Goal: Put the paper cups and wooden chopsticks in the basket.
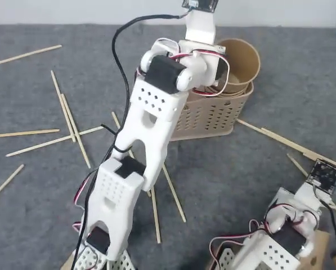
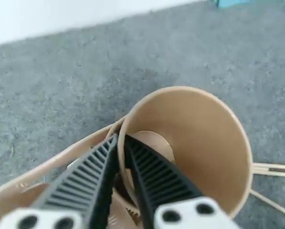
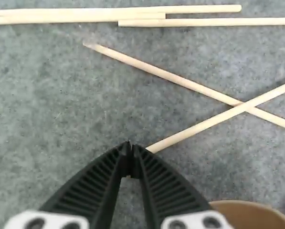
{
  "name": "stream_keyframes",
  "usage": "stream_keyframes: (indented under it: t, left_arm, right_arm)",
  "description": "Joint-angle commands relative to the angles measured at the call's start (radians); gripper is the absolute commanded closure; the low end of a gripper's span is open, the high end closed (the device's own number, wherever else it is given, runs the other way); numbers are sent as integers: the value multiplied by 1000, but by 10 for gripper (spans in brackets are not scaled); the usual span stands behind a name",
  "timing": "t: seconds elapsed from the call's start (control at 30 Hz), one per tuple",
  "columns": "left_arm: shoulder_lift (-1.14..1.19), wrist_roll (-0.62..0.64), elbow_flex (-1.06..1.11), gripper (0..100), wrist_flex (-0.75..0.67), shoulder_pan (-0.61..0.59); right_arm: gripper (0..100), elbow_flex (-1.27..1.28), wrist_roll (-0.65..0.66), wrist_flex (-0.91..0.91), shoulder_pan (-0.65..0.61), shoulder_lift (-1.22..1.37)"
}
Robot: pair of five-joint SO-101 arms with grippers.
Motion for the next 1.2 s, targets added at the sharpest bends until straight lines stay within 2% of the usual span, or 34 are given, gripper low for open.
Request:
stream_keyframes:
  t: [0.0,1.07,1.17]
  left_arm:
    - [8,9,-35,987,5,8]
    - [-18,3,-35,985,20,0]
    - [-21,-21,-35,951,28,15]
  right_arm:
    - [991,23,-8,51,1,5]
    - [991,23,-8,51,1,5]
    - [991,23,-8,51,1,5]
